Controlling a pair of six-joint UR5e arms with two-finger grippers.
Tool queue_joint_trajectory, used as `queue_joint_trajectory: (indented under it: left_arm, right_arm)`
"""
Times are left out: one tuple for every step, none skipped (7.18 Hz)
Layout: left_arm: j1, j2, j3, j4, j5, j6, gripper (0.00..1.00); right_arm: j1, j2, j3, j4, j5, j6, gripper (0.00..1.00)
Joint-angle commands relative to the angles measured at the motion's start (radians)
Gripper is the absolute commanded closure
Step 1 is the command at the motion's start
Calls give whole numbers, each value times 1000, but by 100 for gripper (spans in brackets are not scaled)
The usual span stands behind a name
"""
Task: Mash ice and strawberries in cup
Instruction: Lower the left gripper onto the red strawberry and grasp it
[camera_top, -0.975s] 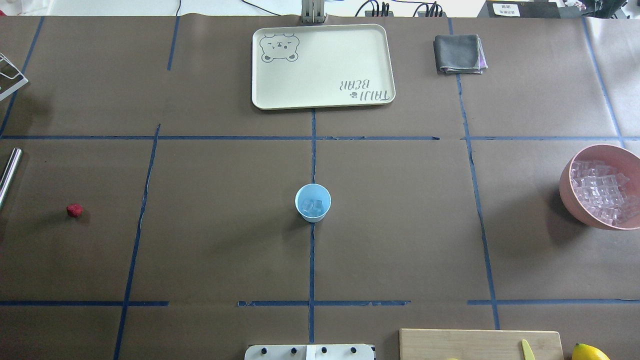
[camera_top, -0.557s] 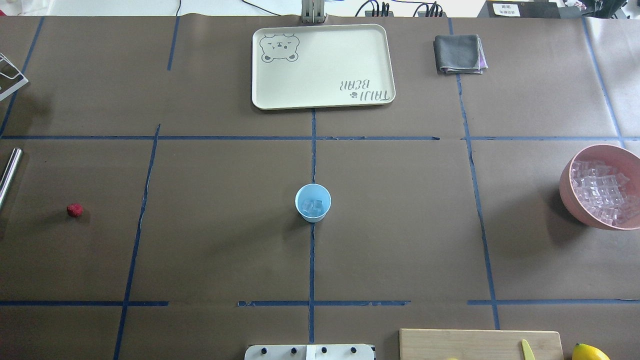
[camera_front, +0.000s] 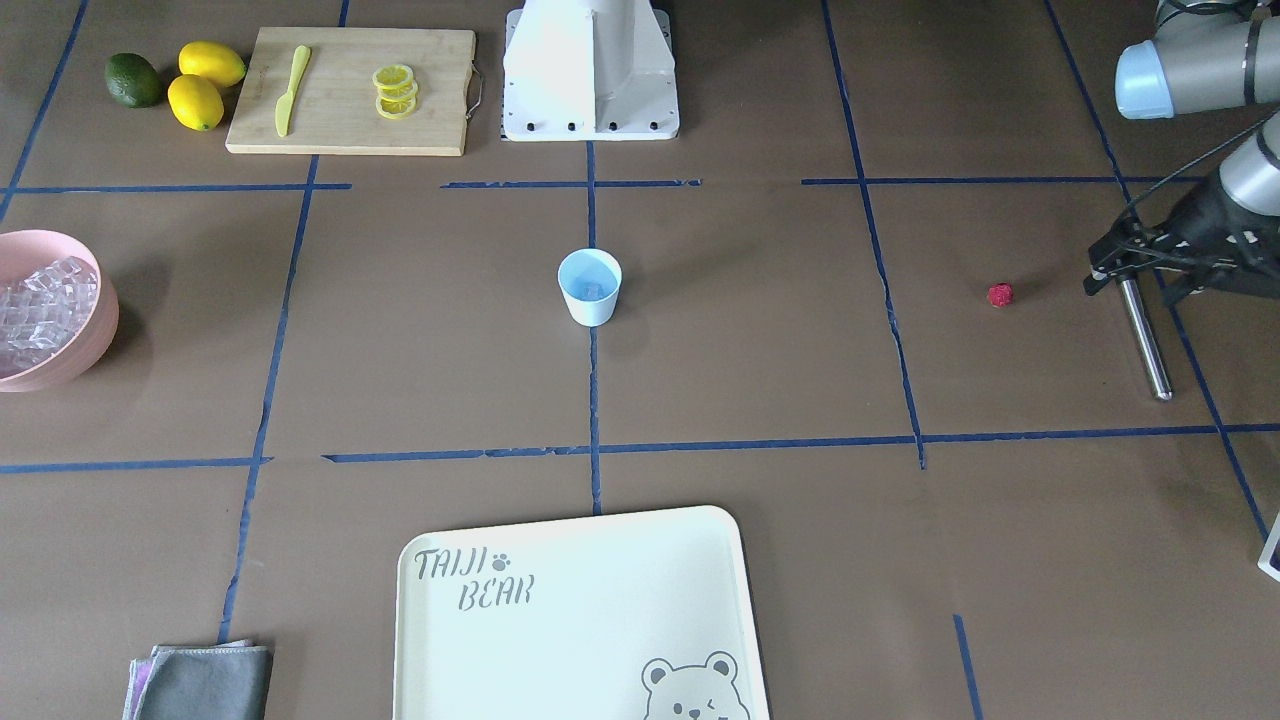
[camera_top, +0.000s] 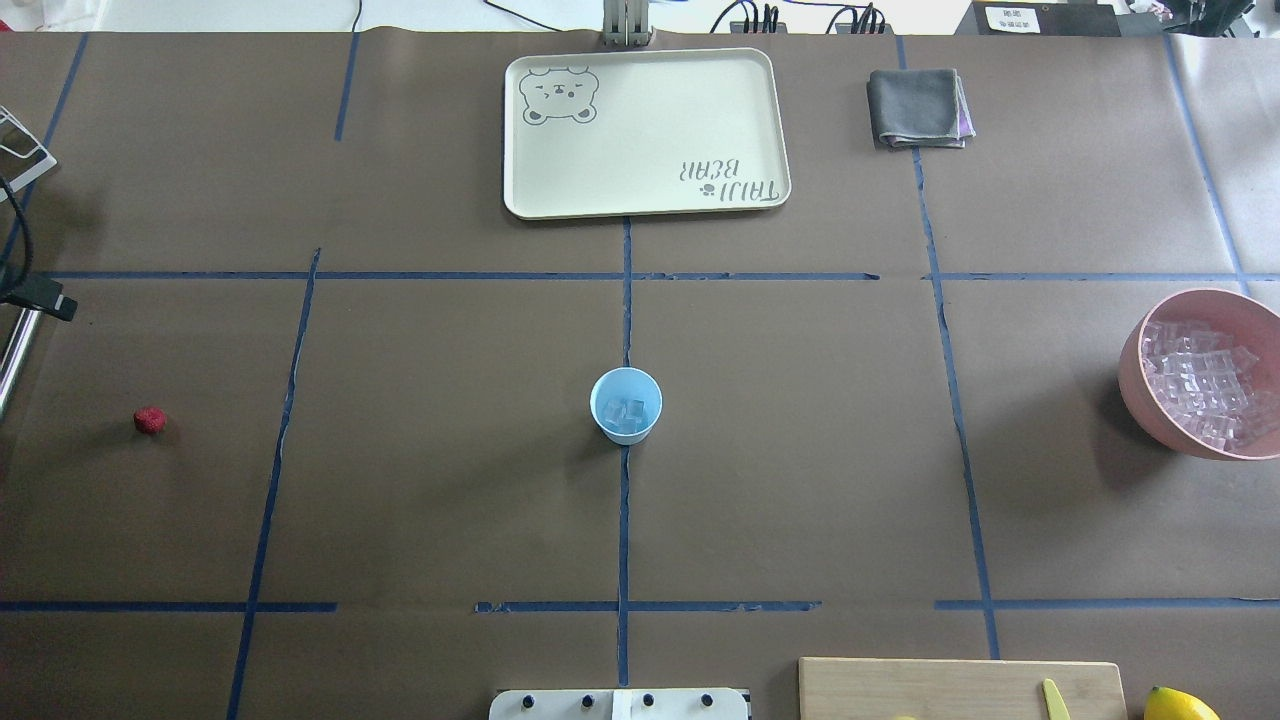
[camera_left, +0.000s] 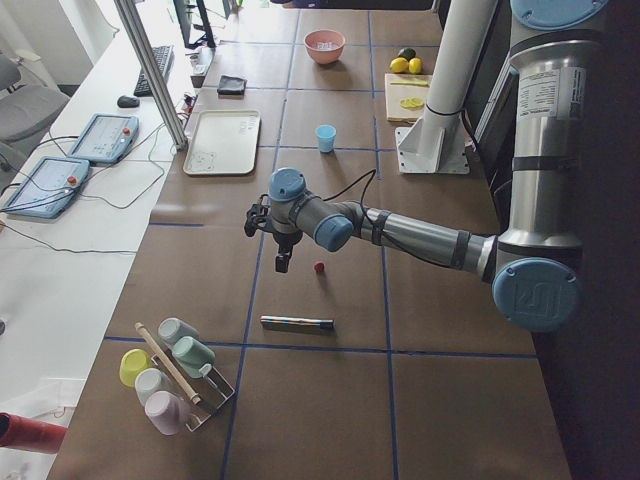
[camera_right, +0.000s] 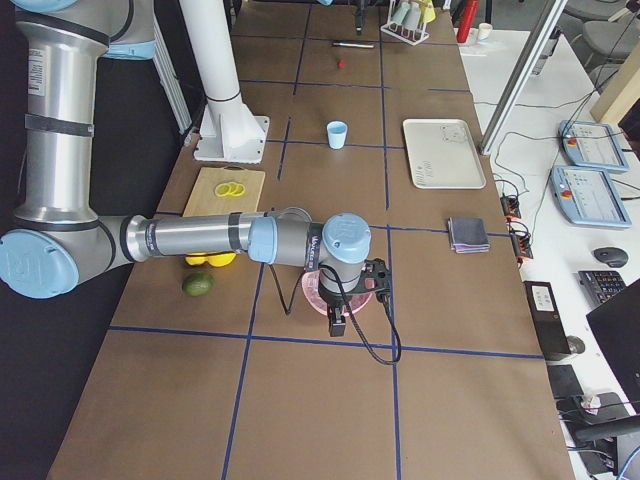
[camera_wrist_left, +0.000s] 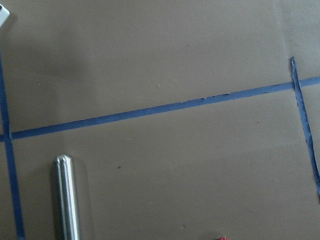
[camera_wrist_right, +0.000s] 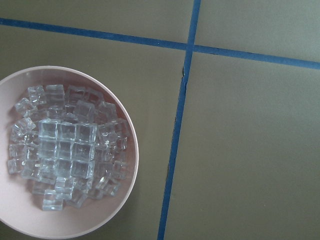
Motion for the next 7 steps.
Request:
queue_joint_trajectory:
  left_arm:
    - [134,20,39,-126,99,-144,0]
    - [170,21,63,-166,104,-176,0]
    - [205,21,101,-227,134,-204,0]
    - [236,20,127,-272,159,-227,0]
    - [246,21,125,-277,164,-238,0]
    - [253,24,125,-278,164,-238,0]
    - [260,26,122,-277,162,-240,0]
  right_arm:
    - [0,1,-1,1,0,0,0]
    - [0,1,-1,1,0,0,0]
    - [0,1,0,1,0,0,0]
    - [0,-1,0,1,0,0,0]
    - [0,-1,0,1,0,0,0]
    - [0,-1,-3,8,0,0,0]
    - [0,-4,-3,8,0,0,0]
